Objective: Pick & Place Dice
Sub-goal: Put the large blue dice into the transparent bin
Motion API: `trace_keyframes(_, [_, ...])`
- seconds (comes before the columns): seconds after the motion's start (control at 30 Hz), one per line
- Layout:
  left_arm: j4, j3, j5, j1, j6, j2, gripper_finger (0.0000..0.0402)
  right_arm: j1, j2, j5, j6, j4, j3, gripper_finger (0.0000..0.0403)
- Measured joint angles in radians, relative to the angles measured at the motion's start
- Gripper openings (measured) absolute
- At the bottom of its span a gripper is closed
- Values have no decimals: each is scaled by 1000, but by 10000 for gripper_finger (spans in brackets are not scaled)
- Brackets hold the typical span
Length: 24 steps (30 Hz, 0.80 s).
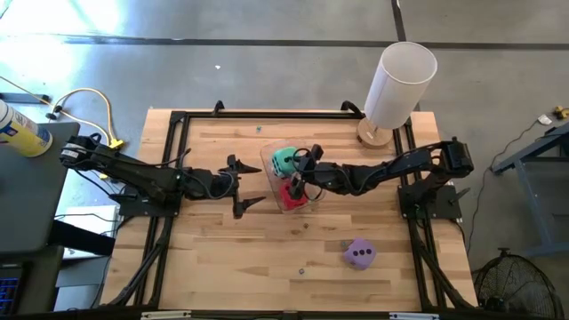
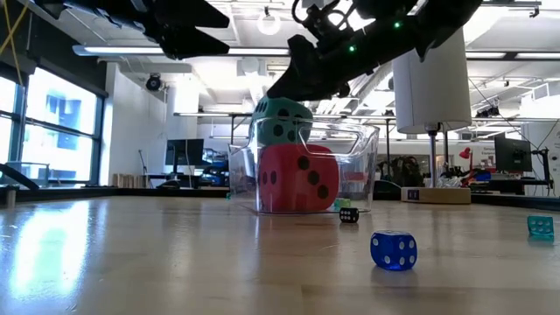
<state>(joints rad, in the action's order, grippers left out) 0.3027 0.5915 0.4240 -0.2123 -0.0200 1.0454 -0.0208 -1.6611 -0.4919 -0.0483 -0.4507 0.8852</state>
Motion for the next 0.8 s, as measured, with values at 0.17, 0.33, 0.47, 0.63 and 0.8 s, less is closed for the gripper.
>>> trace_keyframes(0.17, [0,0,0,0,0,0,399,1,0,25,-6,-6,0,232])
trace_keyframes(0.33, [2,0,17,27,-16,23,399,1,1,28,-7,-12,0,232])
trace_keyframes(0.47, [4,0,26,93,-56,98,399,1,1,57,-8,-45,0,232])
trace_keyframes(0.63, [25,0,26,182,-100,205,399,1,1,65,-9,-55,0,232])
trace_keyframes(0.8, [55,0,17,233,-117,271,399,1,1,66,-8,-54,0,232])
